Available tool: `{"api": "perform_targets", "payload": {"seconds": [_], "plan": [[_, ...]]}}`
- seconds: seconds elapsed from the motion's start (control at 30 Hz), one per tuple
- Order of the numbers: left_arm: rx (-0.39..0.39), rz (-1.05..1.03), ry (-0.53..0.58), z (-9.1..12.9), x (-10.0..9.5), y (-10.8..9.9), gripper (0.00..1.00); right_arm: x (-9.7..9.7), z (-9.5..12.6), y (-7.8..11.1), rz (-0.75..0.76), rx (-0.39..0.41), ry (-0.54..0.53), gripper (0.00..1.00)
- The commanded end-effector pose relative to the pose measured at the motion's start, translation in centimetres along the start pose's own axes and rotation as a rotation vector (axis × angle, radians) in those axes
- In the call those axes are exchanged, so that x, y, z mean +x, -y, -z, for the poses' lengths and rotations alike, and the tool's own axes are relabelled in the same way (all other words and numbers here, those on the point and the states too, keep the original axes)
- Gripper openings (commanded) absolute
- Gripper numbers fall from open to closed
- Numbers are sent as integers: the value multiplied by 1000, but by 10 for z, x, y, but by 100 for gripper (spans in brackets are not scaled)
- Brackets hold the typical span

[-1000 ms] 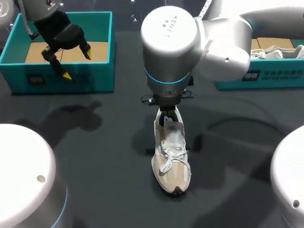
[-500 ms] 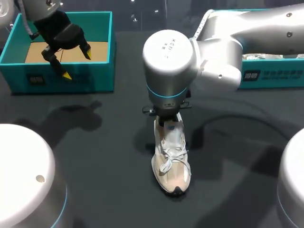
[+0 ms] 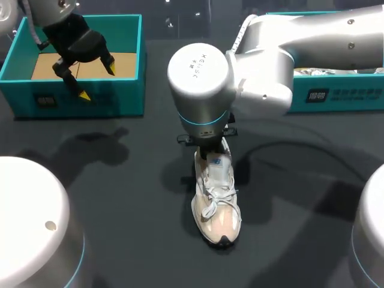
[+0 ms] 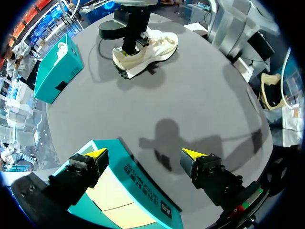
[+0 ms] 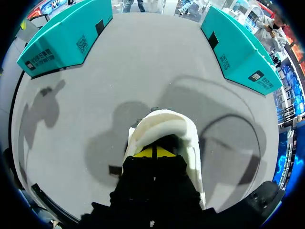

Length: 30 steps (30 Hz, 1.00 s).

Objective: Take the shoe out of the shoebox, open the shoe tongue, remove and reinsert the insole, then place the shoe into the shoebox

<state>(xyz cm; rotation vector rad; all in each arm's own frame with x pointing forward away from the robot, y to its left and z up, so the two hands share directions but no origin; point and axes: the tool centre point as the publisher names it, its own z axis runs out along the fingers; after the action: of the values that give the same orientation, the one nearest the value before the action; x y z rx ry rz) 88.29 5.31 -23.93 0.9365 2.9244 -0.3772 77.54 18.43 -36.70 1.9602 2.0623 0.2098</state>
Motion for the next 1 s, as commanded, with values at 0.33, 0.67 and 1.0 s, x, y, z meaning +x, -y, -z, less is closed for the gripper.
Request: {"api": "perform_targets", "payload": {"seconds": [0.33, 0.67, 1.0], "plan": [[-1, -1, -1, 1, 1, 0, 100, -4, -31, 5, -42, 133, -221, 0], [-1, -1, -1, 1, 1, 0, 100, 3, -33, 11, -24, 184, -137, 0], [-1, -1, -1, 1, 1, 0, 100, -4, 9, 6, -3, 107, 153, 0]]}}
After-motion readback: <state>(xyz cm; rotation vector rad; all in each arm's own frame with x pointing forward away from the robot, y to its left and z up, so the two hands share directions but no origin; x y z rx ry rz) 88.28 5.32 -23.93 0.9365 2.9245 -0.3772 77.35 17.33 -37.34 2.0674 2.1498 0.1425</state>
